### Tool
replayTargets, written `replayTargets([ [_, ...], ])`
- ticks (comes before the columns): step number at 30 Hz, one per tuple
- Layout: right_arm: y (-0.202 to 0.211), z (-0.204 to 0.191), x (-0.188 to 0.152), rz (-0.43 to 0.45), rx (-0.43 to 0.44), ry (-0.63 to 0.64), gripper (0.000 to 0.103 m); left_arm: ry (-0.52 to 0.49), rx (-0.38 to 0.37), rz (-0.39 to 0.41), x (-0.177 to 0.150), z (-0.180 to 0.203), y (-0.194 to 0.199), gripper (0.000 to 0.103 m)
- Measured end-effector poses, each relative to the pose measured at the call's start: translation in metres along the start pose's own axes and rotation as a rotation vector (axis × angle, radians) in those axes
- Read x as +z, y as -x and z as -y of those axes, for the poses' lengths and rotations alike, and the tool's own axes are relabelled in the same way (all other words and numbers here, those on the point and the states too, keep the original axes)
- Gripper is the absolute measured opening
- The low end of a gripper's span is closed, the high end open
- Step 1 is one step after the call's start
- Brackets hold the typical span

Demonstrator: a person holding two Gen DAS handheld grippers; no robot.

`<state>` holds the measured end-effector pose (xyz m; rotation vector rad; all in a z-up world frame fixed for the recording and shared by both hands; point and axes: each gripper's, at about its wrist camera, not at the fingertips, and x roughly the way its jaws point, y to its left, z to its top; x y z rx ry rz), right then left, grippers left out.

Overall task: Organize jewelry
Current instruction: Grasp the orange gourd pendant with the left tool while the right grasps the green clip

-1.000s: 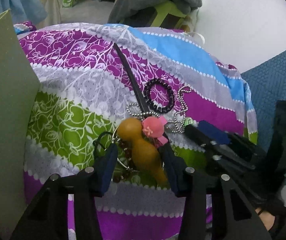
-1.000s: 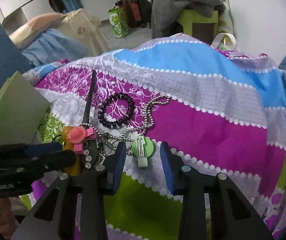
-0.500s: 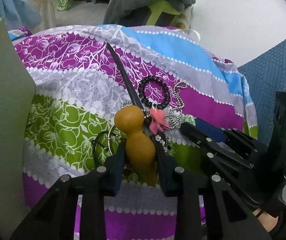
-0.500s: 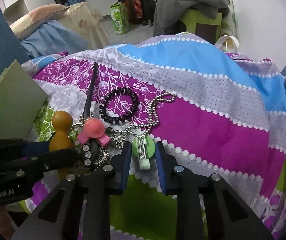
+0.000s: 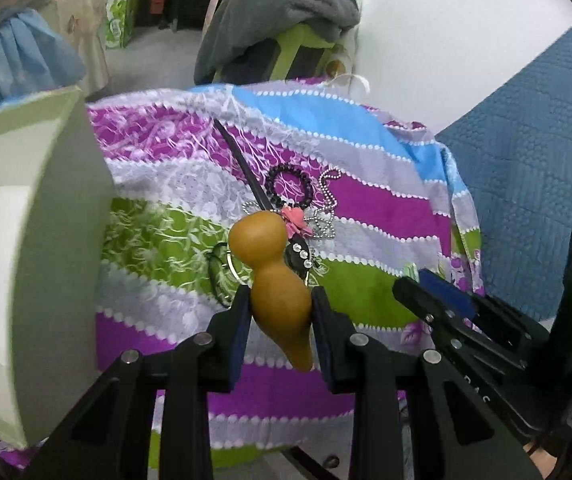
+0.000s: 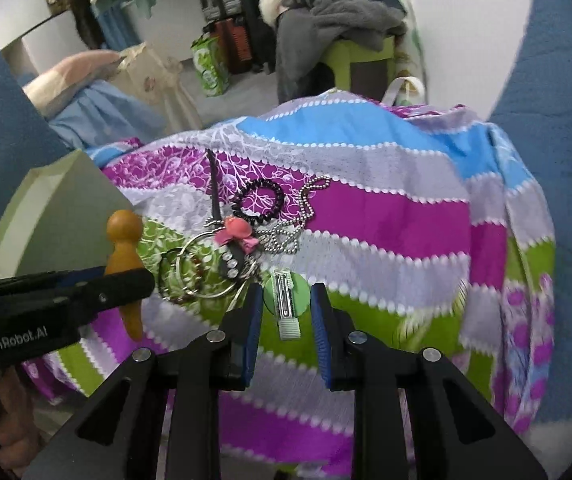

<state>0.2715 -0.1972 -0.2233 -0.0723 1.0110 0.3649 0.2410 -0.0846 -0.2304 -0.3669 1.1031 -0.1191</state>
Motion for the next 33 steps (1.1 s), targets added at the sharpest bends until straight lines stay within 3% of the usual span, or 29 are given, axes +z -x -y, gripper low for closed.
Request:
replayTargets([
  [18, 0.079, -0.035, -0.012, 0.109, -0.082, -0.021, 0.021, -0.049, -0.048, 0.102, -0.016, -0.005, 0.096, 0.029],
  [21, 0.094, -0.042, -0.007, 0.121, -0.084, -0.026, 0.021, -0.008, -0.081, 0.071, -0.017, -0.014, 0.104, 0.029],
  [30, 0.14, -0.076, 0.026, 0.196, -0.074, -0.033, 0.021, -0.102, 0.01, 0.132, 0.001, -0.024, 0.162, 0.029],
  [33, 0.15, -0.089, 0.039, 0.227, -0.063, -0.024, 0.021, -0.147, 0.038, 0.187, 0.011, -0.024, 0.189, 0.029],
])
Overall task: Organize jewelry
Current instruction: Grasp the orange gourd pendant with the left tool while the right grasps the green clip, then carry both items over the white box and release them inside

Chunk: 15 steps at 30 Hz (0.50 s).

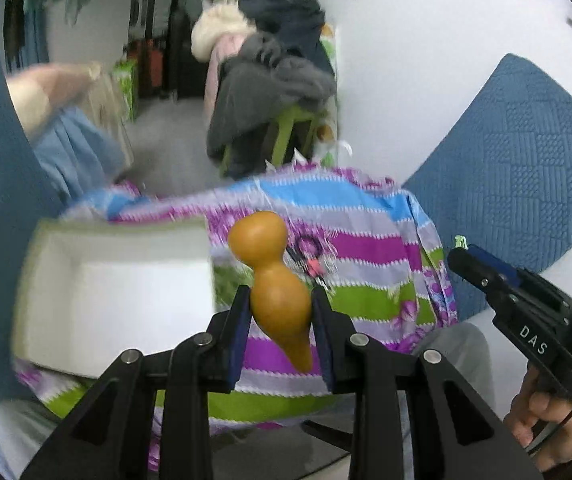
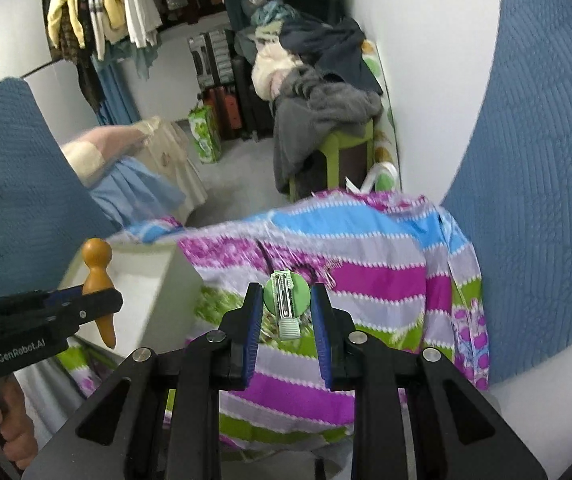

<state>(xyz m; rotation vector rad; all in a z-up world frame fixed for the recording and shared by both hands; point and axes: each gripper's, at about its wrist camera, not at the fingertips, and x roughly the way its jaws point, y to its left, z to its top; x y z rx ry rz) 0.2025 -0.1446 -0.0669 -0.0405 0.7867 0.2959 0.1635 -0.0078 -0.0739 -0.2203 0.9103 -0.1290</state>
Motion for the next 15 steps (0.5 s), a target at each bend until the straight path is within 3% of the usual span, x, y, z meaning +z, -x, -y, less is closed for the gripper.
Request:
replayTargets([
  [15, 0.032, -0.089, 0.071, 0.171, 0.083, 0.109, 0.021, -0.001, 0.056, 0.188, 0.05, -0.057, 0.096, 0.03],
])
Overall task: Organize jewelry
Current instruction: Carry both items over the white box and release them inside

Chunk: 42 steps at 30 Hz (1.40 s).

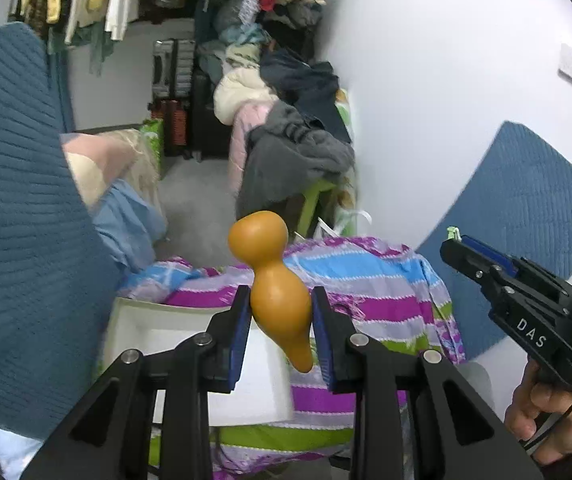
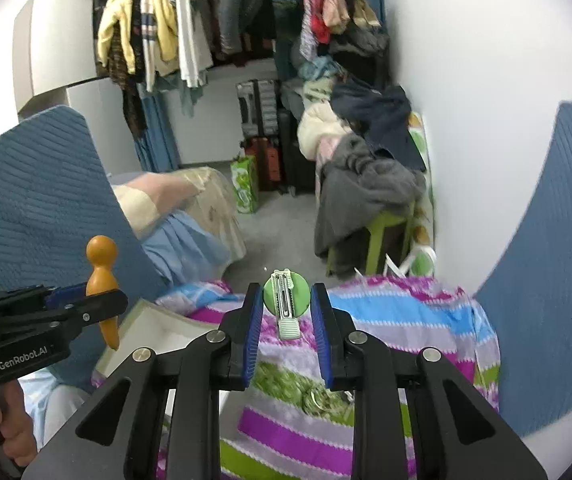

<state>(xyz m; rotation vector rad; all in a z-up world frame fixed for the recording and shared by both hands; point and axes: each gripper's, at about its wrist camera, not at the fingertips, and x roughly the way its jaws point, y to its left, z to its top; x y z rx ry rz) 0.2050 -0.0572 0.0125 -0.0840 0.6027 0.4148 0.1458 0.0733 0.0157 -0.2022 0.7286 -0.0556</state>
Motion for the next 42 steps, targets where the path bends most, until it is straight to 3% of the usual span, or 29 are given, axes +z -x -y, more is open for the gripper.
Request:
replayTargets([
  [8, -0.017, -0.028, 0.002, 0.019, 0.002, -0.006, 0.021, 0.036, 0.053, 0.028, -0.001, -0.048, 0.017, 0.03],
  [17, -0.048, -0.046, -0.024, -0.042, -0.034, -0.038, 0.021, 0.087, 0.046, -0.007, -0.023, -0.097, -0.007, 0.03],
  [24, -0.083, -0.063, -0.058, -0.124, -0.042, -0.042, 0.021, 0.122, 0.043, -0.081, -0.052, -0.13, -0.044, 0.03],
  [35, -0.155, -0.09, -0.12, -0.344, 0.022, -0.017, 0.022, 0.148, 0.037, -0.243, -0.103, -0.154, -0.1, 0.03],
  [42, -0.168, -0.094, -0.132, -0.389, 0.035, -0.004, 0.022, 0.167, 0.053, -0.302, -0.121, -0.162, -0.121, 0.03],
])
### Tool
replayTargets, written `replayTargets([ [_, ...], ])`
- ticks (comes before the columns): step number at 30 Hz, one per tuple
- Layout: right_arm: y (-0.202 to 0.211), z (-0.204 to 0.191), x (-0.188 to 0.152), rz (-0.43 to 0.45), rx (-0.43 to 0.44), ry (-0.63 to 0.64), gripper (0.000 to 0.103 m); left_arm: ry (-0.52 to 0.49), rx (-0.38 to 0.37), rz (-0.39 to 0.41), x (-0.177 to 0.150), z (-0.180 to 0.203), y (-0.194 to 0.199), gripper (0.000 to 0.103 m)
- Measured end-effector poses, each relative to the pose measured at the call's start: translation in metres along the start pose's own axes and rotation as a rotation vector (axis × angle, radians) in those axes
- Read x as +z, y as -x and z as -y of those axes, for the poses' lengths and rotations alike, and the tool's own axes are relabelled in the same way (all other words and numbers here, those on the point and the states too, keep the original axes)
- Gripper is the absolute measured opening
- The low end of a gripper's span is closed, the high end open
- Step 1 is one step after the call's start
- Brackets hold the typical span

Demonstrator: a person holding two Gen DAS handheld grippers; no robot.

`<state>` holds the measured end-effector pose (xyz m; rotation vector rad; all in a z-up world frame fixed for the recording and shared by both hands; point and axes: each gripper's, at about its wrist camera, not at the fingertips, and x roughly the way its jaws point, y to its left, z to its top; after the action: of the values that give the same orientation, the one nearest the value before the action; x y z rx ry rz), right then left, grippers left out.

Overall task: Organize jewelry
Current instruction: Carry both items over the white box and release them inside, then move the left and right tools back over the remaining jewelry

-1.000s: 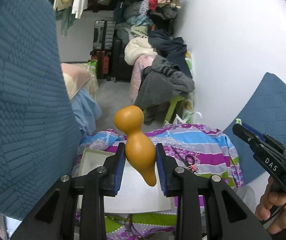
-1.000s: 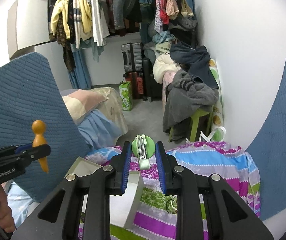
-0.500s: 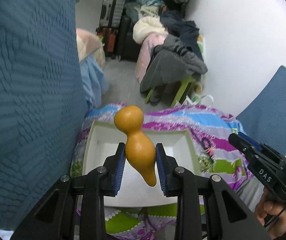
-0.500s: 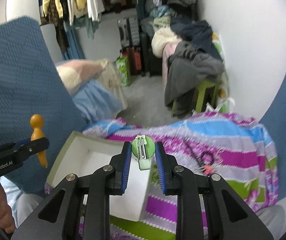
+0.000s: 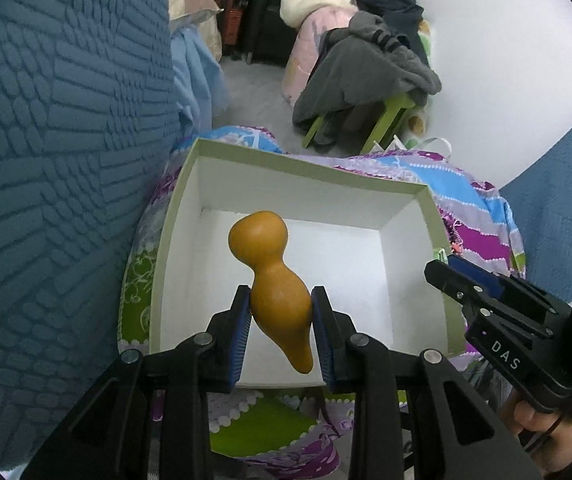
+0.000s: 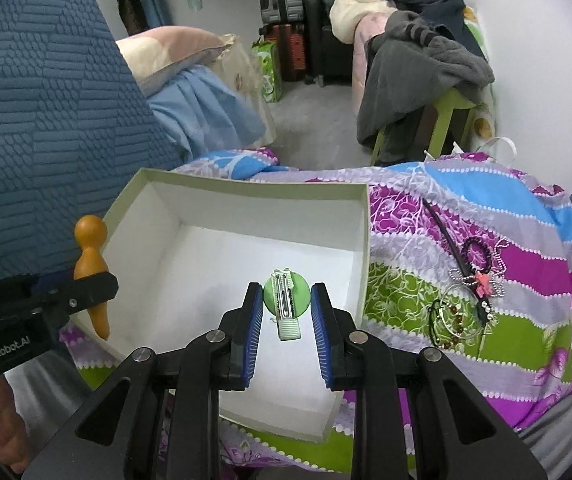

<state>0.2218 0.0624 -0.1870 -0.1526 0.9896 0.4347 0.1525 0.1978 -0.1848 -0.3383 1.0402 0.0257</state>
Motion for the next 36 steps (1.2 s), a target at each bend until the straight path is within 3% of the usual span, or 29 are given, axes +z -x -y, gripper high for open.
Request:
replayTargets([
  [3, 0.0, 0.0, 0.001, -0.011, 0.016, 0.003, 0.023, 0.0, 0.001, 0.013, 0.001, 0.0, 0.002, 0.03],
  [6, 0.006, 0.0, 0.003, 0.005, 0.036, 0.004, 0.038, 0.019, 0.012, 0.027, 0.001, 0.0, 0.009, 0.032],
  [9, 0.018, 0.0, 0.008, 0.031, 0.05, 0.016, 0.038, 0.045, 0.042, 0.041, 0.003, 0.0, 0.02, 0.035],
  [13, 0.046, 0.001, 0.018, 0.096, 0.062, 0.036, 0.038, 0.054, 0.058, 0.102, 0.007, 0.007, 0.045, 0.065],
  [26, 0.149, 0.025, 0.042, 0.333, 0.069, 0.066, 0.038, 0.022, 0.021, 0.301, 0.018, 0.059, 0.132, 0.066],
  [36, 0.189, 0.066, 0.026, 0.418, 0.026, 0.028, 0.038, -0.02, -0.026, 0.334, 0.009, 0.1, 0.142, 0.066],
])
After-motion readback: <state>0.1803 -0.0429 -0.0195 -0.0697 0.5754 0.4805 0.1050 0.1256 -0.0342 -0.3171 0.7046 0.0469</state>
